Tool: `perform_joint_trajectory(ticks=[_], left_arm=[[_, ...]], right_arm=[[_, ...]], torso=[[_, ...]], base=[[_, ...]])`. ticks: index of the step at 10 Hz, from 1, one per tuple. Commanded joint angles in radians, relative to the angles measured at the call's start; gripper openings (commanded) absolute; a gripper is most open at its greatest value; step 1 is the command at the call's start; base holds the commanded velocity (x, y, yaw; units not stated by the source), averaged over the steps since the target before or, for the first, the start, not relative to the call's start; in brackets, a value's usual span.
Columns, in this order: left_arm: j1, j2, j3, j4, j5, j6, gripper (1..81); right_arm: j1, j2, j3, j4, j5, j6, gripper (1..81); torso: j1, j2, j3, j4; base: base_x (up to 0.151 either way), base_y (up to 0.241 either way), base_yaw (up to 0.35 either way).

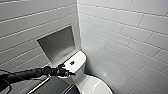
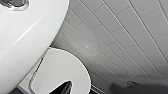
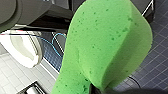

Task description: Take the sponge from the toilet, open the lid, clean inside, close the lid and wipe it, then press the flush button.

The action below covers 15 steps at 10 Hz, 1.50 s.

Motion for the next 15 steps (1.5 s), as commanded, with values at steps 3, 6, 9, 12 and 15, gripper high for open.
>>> perform_joint_trajectory(ticks=[3, 6, 9, 12, 15], left_arm=[[-0.216, 0.041, -0.153, -0.232, 0.028, 0.008, 81.1], [-0.271, 0.11, -0.248, -0.245, 0.039, 0.008, 81.1], [-0.34, 0.168, -0.322, -0.26, 0.089, 0.008, 81.1], [-0.375, 0.212, -0.411, -0.26, 0.115, 0.008, 1.0], [-0.383, 0.268, -0.542, -0.245, 0.158, 0.009, 1.0]], right_arm=[[-0.009, -0.028, 0.031, 0.01, -0.068, 0.002, 1.0], [-0.011, -0.028, 0.031, 0.01, -0.066, 0.002, 1.0], [-0.009, -0.027, 0.029, 0.01, -0.066, 0.002, 1.0], [-0.011, -0.025, 0.025, 0.009, -0.066, 0.002, 1.0], [-0.011, -0.024, 0.028, 0.009, -0.066, 0.002, 1.0]], torso=[[0.0, 0.0, -0.012, 0.0], [0.001, 0.001, -0.048, 0.0], [0.001, 0.002, -0.042, 0.0], [0.002, 0.002, -0.047, 0.0], [0.002, 0.002, -0.047, 0.0]], base=[[0.0, 0.0, 0.0], [0.0, 0.0, 0.0], [0.0, 0.0, 0.0], [0.0, 0.0, 0.0], [0.0, 0.0, 0.0]])
